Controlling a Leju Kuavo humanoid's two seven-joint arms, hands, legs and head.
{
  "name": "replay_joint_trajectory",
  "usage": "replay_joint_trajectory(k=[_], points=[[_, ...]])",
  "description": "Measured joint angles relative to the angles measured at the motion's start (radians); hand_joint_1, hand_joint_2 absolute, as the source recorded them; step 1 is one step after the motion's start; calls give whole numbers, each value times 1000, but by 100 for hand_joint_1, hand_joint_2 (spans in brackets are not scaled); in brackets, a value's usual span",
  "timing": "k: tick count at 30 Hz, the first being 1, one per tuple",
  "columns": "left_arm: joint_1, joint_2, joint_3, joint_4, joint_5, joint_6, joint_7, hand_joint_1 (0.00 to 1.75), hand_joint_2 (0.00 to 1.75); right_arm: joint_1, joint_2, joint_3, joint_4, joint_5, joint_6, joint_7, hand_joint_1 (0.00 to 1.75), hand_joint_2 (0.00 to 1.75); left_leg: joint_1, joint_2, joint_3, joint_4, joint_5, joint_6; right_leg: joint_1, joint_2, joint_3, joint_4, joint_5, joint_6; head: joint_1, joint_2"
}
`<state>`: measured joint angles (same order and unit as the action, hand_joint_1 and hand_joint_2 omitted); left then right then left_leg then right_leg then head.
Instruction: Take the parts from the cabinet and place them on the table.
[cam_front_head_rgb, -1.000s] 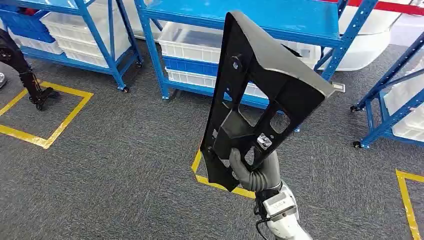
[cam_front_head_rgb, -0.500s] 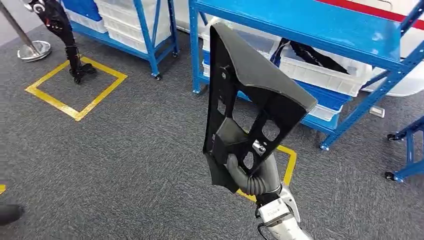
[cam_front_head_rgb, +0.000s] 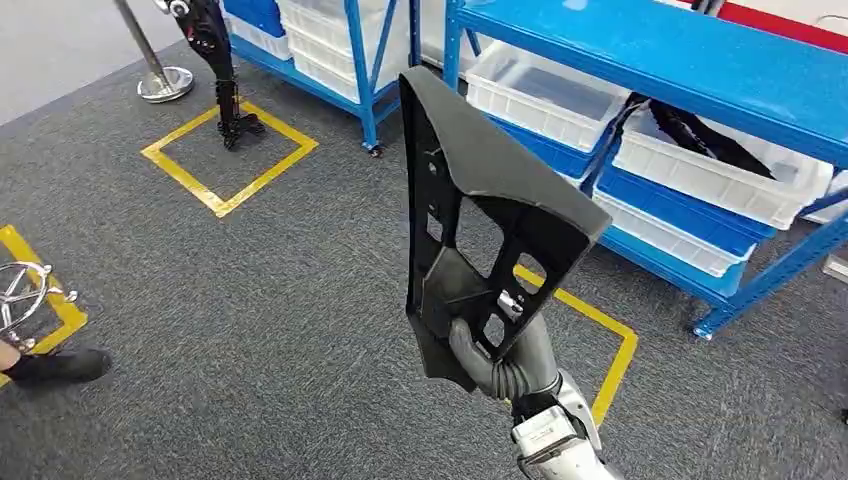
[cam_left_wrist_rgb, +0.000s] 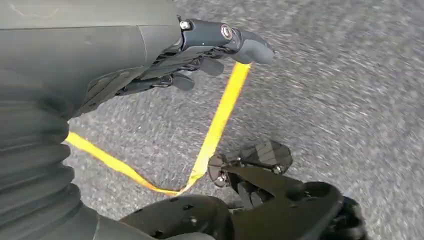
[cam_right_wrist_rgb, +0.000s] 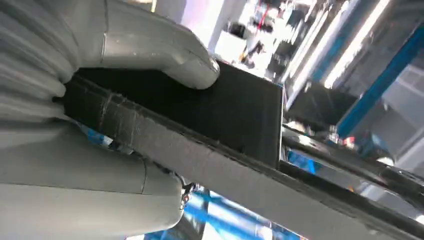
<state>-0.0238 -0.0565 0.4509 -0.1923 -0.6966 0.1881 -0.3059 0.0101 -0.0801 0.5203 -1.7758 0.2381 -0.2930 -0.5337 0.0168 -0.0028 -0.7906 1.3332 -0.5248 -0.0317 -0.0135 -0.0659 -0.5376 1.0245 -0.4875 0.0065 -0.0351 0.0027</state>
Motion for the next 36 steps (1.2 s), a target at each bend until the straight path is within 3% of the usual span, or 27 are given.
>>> replay_joint_trajectory(k=[2,3,4,8,9,10,11,12,13,14,15,17,18,19,20,23,24,25,26,28,29,30,32,33,34,35,36], points=[[2,3,0,0,-4,0,0,0,175,10,0,3,-2,3,-2,-4,175,175,4,18,88,-151,69,0,-1,-26,4,0,-4,2,-1,0],[1,4,0,0,-5,0,-2,0,175,14,0,3,-5,6,-2,-6,175,175,4,64,146,-245,98,1,0,-37,10,2,-10,9,-1,0],[0,3,0,0,-5,0,-2,0,175,16,-1,3,-6,6,-3,-6,175,175,3,83,151,-262,89,0,2,-41,11,2,-11,11,-1,0],[-2,3,0,0,-5,0,-2,0,175,17,-1,3,-6,6,-3,-7,175,175,-2,91,152,-264,81,2,3,-44,10,1,-12,12,-1,0],[-3,4,0,0,-5,0,-3,0,175,18,-3,3,-11,7,-3,-8,175,175,-5,67,154,-271,89,17,16,-55,2,6,-18,19,3,0],[-1,5,0,0,-6,0,-3,0,175,21,-5,5,-16,8,-5,-12,175,175,-15,36,144,-271,91,31,12,-82,17,-4,-15,29,5,0],[-1,9,0,0,-15,-3,-2,0,175,25,-8,5,-27,11,-5,-14,175,175,-5,-1,145,-283,105,57,5,29,-27,89,-73,29,8,0],[-5,10,0,0,-18,-3,-2,0,175,26,-12,6,-28,12,-4,-15,175,175,-5,-20,141,-283,107,61,4,53,-76,189,-113,22,11,0],[-7,10,0,0,-19,-4,-2,0,175,28,-14,6,-28,14,-3,-15,175,175,-5,-38,136,-283,109,63,4,61,-120,271,-140,20,11,0],[-7,10,0,0,-21,-6,-2,0,175,30,-16,6,-28,16,-3,-15,175,175,-5,-53,134,-283,111,65,3,63,-144,311,-146,24,11,0],[-7,10,0,0,-23,-7,-2,0,175,30,-18,7,-28,16,-2,-15,175,175,-5,-69,133,-283,113,64,2,63,-144,304,-135,30,11,0],[-6,10,0,0,-24,-9,-2,0,175,29,-18,7,-28,16,-1,-15,175,175,-5,-99,132,-283,118,60,-3,71,-87,179,-74,51,11,0],[-6,10,0,0,-24,-9,-2,0,175,27,-18,7,-28,16,-1,-15,175,175,-4,-114,132,-283,120,55,-8,99,-41,88,-40,60,11,0],[-6,10,0,0,-24,-10,-2,0,175,24,-18,8,-28,16,0,-15,175,175,-4,-125,129,-283,124,50,-15,155,-11,29,-26,61,11,0],[-10,10,0,0,-25,-10,-2,0,175,22,-18,9,-31,17,0,-15,175,175,-13,-140,124,-277,125,44,-13,151,-12,9,-21,48,8,0],[-1,11,0,0,-29,-12,-1,0,175,7,-18,11,-34,23,4,-14,175,175,-5,-169,118,-296,143,20,-1,119,-2,8,-11,28,9,0],[1,12,0,0,-30,-13,0,0,175,1,-16,13,-37,23,7,-14,175,175,-3,-160,113,-289,144,18,-17,102,-2,1,-2,16,10,0],[1,11,0,0,-31,-15,1,0,175,-4,-15,14,-39,24,11,-11,175,175,-12,-86,104,-265,122,18,-13,90,-1,0,0,13,5,0],[0,11,0,0,-33,-16,3,0,175,-6,-14,15,-42,24,13,-11,175,175,-12,-40,80,-214,83,15,-12,76,-1,0,0,4,-3,0],[-7,7,0,0,-33,-17,3,0,175,-9,-14,15,-42,22,22,-4,175,175,-7,-7,9,-53,0,9,-2,42,-1,0,-1,-1,-3,0],[-9,5,0,0,-32,-16,3,0,175,-13,-14,15,-42,22,26,-1,175,175,-4,-4,-18,9,-20,6,0,24,-3,1,-1,-1,-3,0],[-8,4,0,0,-33,-16,3,0,175,-17,-14,16,-41,19,32,1,175,175,-3,-2,-20,22,-15,4,1,8,-3,1,-1,-1,-3,0],[-6,3,0,0,-33,-16,3,0,175,-29,-12,19,-40,19,34,5,175,175,-1,9,47,-87,43,3,0,-20,0,1,-5,1,-3,0],[-7,3,0,0,-34,-16,3,0,175,-35,-10,20,-38,18,38,5,175,175,-1,32,100,-177,78,3,0,-31,3,2,-8,3,-3,0],[-9,3,0,0,-34,-17,2,0,175,-41,-9,21,-37,17,40,6,175,175,-1,81,146,-255,90,3,3,-43,9,3,-12,10,-3,0],[-13,1,0,0,-37,-19,0,0,175,-47,-8,21,-37,14,42,7,175,175,-10,78,151,-266,87,13,17,-54,-1,7,-18,18,-2,0],[-14,1,0,0,-38,-20,-3,0,175,-53,-8,21,-36,10,45,9,175,175,-12,63,148,-266,87,22,14,-60,5,4,-19,22,4,0]])
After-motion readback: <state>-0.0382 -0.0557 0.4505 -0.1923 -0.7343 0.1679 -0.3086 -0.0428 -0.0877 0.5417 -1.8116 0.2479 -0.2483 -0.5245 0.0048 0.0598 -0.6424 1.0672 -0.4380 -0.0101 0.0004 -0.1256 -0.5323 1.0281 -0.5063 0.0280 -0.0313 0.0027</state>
